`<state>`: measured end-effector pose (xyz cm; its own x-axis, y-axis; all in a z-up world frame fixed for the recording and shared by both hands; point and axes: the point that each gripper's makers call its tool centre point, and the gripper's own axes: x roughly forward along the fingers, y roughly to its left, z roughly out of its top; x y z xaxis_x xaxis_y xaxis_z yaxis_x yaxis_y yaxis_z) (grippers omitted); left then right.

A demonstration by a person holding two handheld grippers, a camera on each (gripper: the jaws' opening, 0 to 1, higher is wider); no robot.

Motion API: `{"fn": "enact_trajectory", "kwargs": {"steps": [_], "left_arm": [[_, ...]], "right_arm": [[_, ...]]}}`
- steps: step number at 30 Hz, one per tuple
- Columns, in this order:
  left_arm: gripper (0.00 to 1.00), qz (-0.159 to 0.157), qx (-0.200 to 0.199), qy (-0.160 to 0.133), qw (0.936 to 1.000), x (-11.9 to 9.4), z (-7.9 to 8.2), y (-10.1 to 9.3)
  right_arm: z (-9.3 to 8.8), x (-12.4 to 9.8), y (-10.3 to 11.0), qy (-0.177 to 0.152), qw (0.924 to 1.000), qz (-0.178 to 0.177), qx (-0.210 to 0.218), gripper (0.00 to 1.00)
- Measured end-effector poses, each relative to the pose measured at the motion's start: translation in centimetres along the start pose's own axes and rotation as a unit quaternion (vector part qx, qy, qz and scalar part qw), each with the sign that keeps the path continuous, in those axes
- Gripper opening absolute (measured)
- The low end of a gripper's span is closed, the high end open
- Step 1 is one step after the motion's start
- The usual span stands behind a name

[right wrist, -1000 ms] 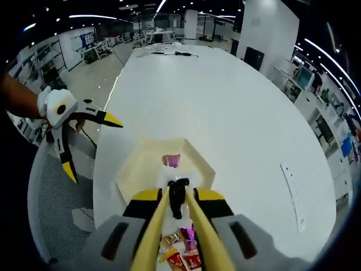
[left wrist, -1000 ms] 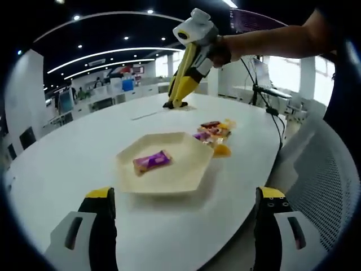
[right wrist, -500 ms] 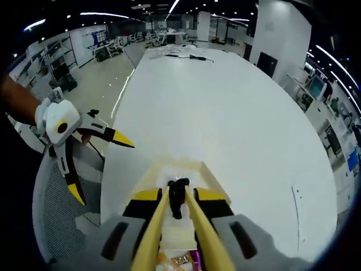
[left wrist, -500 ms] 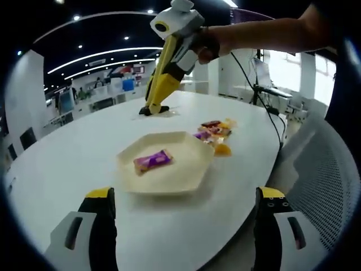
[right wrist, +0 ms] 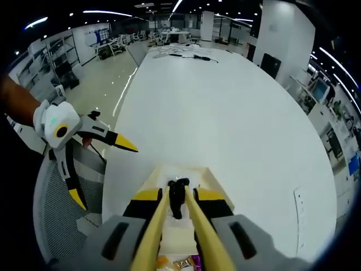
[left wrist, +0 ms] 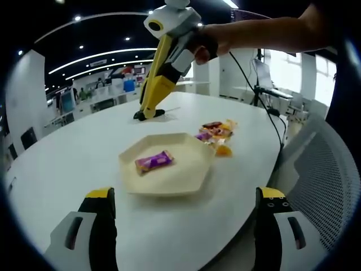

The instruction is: Place the target food into the container with the food tongs after gripping and lifting it, then release it inside without dropping or visibly crushing the food.

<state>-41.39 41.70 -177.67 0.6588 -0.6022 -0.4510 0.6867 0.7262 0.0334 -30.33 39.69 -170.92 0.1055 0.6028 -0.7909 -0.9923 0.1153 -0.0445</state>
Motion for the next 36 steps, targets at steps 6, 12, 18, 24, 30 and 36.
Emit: {"fn": "enact_trajectory", "kwargs": {"steps": [6,12,18,24,30,36], "left_arm": [[0.99,0.000,-0.002,-0.001,1.0000,0.0,0.1,0.0],[0.99,0.003,-0.004,-0.003,1.0000,-0.1,0.1,0.1],[0.99,0.005,-0.003,-0.003,1.0000,-0.1,0.1,0.2],[0.99,0.004,-0.002,-0.001,1.0000,0.0,0.1,0.1],[0.99,0.003,-0.002,-0.002,1.0000,0.0,0.1,0.0],[0.99,-0.001,-0.002,-0.002,1.0000,0.0,0.1,-0.1]], "right_arm": [[0.1,0.1,0.5,-0.002,0.9999,0.002,-0.010,0.22],[0.1,-0.1,0.6,-0.011,0.9997,0.003,-0.019,0.25],[0.0,-0.3,0.4,-0.012,0.9997,-0.001,-0.020,0.25],[-0.3,-0.8,0.4,-0.021,0.9996,-0.006,-0.018,0.25],[-0.7,-1.6,0.3,-0.028,0.9994,-0.008,-0.017,0.26],[-1.9,-2.8,-0.3,-0.029,0.9995,-0.011,-0.008,0.26]]}}
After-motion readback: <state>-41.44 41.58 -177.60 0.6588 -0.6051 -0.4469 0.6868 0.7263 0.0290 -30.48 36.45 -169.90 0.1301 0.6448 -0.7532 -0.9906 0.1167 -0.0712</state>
